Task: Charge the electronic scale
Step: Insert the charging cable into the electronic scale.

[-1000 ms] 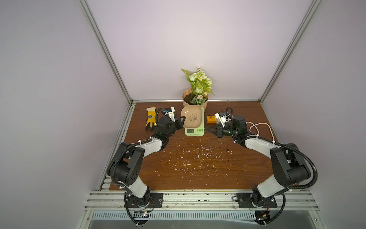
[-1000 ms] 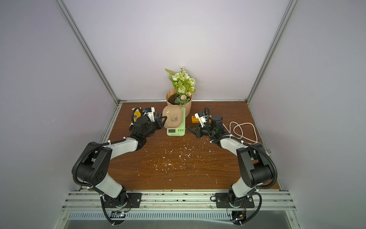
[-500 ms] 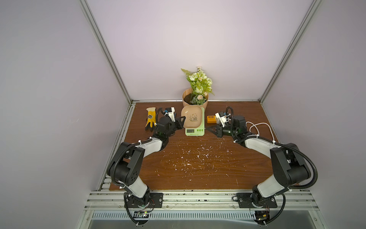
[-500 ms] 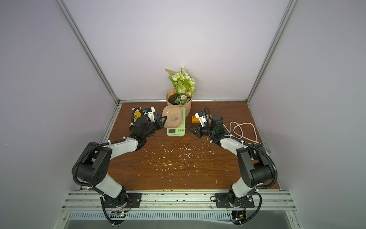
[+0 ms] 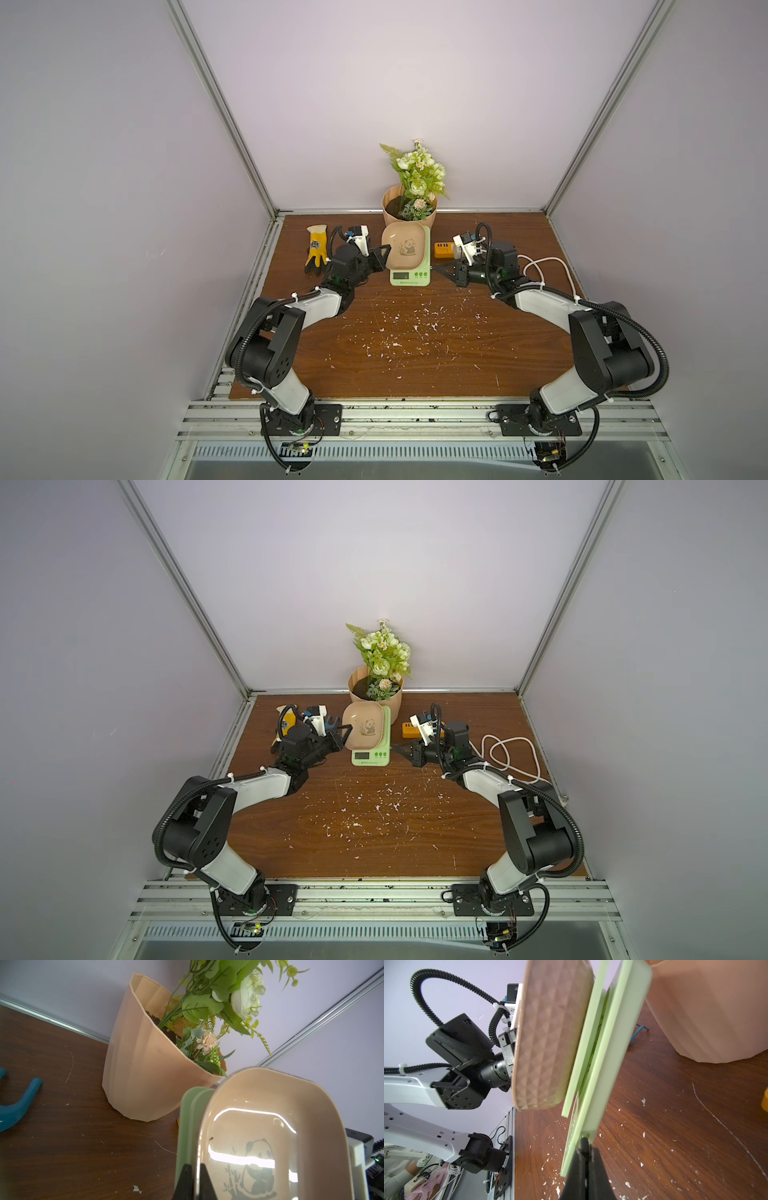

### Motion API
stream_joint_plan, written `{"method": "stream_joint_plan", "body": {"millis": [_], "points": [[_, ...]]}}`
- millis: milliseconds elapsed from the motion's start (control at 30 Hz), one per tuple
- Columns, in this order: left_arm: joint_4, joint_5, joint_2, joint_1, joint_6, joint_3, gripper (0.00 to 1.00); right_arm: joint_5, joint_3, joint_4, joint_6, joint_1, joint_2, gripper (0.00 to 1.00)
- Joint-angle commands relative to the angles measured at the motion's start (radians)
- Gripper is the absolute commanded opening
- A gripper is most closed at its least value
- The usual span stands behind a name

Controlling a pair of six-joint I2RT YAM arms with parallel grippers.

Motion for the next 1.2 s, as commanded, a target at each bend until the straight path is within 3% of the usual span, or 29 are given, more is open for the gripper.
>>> {"method": "stream_joint_plan", "body": {"millis": [0,1167], "points": [[0.099,0.037,-0.007,-0.017,-0.039,0.060,0.00,-0.029,0.041,0.047,0.004,0.002,-0.029,0.00],[0.122,0.036,-0.013,-0.016,-0.065,0.073,0.00,0.006,0.025,0.002,0.010,0.000,-0.042,0.00]]}}
